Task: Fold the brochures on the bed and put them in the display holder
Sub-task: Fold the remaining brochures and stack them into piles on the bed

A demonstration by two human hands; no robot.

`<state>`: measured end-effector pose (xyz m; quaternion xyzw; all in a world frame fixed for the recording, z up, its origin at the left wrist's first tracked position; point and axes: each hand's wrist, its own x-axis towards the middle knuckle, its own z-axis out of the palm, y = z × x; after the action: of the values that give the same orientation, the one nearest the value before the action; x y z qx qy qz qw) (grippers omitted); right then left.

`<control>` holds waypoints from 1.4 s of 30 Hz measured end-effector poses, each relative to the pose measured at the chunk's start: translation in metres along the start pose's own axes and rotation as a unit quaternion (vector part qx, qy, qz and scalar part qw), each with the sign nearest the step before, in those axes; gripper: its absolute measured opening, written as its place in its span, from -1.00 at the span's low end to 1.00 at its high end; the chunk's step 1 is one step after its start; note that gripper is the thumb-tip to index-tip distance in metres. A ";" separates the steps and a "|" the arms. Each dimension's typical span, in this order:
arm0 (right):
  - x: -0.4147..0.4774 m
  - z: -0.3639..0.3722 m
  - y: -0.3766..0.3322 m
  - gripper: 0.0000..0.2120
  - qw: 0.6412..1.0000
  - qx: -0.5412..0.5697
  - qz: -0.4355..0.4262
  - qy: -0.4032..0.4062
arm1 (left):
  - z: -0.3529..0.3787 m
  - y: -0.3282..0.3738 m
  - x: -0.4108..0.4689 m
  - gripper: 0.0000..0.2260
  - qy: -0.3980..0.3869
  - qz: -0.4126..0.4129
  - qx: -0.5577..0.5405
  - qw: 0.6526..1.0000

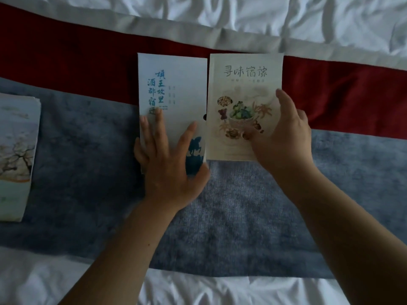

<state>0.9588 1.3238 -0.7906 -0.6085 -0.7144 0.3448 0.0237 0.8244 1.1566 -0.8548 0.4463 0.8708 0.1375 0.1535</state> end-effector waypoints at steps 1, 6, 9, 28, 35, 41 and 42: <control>0.001 -0.001 0.000 -0.22 1.000 0.002 -0.004 -0.002 | 0.002 0.000 0.000 -0.28 0.007 0.002 0.006 1.000; 0.003 -0.005 0.005 -0.46 0.998 0.053 -0.024 0.037 | 0.007 0.000 -0.001 -0.25 0.040 0.008 0.010 0.999; 0.000 -0.005 0.008 -0.49 0.995 0.089 -0.026 0.039 | 0.007 0.000 -0.001 -0.22 0.046 0.011 0.000 0.999; -0.024 0.026 0.021 -0.31 0.981 -0.157 -0.103 -0.040 | -0.007 0.000 -0.004 0.11 0.043 -0.007 0.016 0.999; -0.025 0.037 0.006 -0.26 0.997 -0.054 -0.052 -0.024 | -0.017 -0.011 -0.008 0.27 0.019 -0.058 -0.104 0.993; -0.036 0.045 0.008 -0.29 0.997 -0.039 -0.059 -0.009 | -0.013 -0.008 -0.008 0.19 0.057 -0.077 -0.149 0.984; -0.037 0.045 0.009 -0.29 0.998 -0.023 -0.052 0.000 | -0.012 -0.008 -0.008 0.19 0.063 -0.079 -0.153 0.983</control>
<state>0.9555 1.2708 -0.8148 -0.5706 -0.7530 0.3266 0.0276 0.8184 1.1441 -0.8454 0.3374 0.8802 0.2843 0.1748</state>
